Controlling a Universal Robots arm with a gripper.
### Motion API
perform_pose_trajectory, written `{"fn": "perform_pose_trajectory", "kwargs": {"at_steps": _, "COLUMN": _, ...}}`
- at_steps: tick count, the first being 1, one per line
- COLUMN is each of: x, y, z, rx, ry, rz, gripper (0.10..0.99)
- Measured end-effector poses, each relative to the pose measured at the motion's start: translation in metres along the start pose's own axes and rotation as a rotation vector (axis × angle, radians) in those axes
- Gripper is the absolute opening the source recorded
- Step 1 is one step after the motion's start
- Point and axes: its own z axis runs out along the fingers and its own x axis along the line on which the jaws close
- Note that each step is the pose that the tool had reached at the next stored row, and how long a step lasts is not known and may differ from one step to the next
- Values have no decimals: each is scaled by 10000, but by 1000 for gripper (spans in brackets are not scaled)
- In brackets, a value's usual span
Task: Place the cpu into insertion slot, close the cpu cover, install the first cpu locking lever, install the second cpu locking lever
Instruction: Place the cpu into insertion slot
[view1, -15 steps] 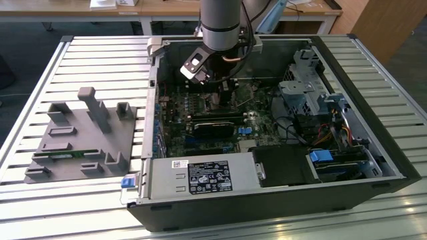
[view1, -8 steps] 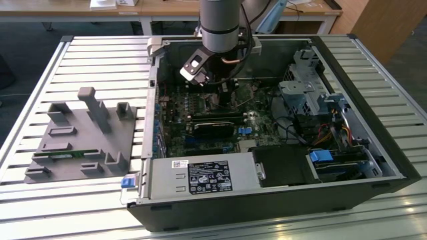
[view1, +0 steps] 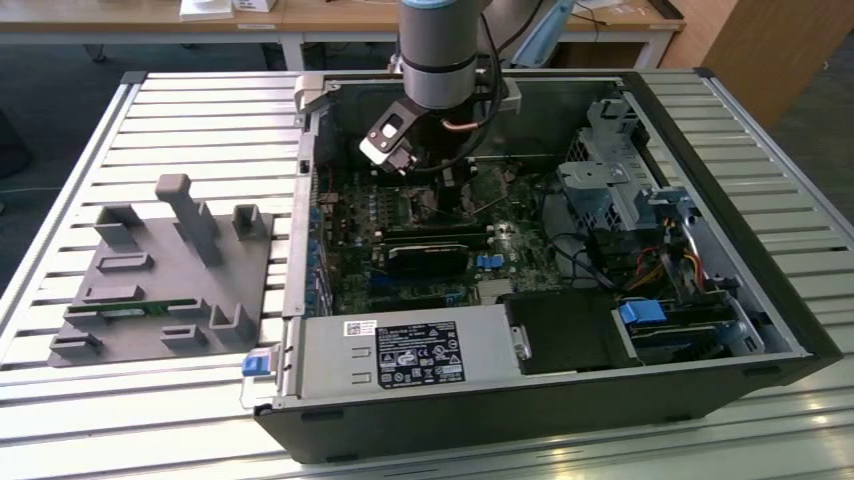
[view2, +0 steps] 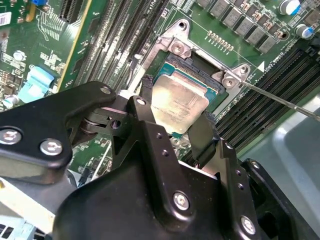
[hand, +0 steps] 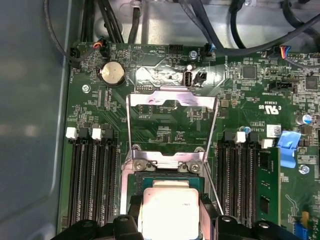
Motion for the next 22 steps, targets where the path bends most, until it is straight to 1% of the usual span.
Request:
{"fn": "perform_pose_trajectory", "kwargs": {"at_steps": 14, "x": 27, "y": -11, "z": 73, "rx": -1, "ry": -5, "rz": 80, "gripper": 537}}
{"fn": "perform_pose_trajectory", "kwargs": {"at_steps": 22, "x": 27, "y": -12, "z": 76, "rx": 0, "ry": -7, "rz": 81, "gripper": 537}}
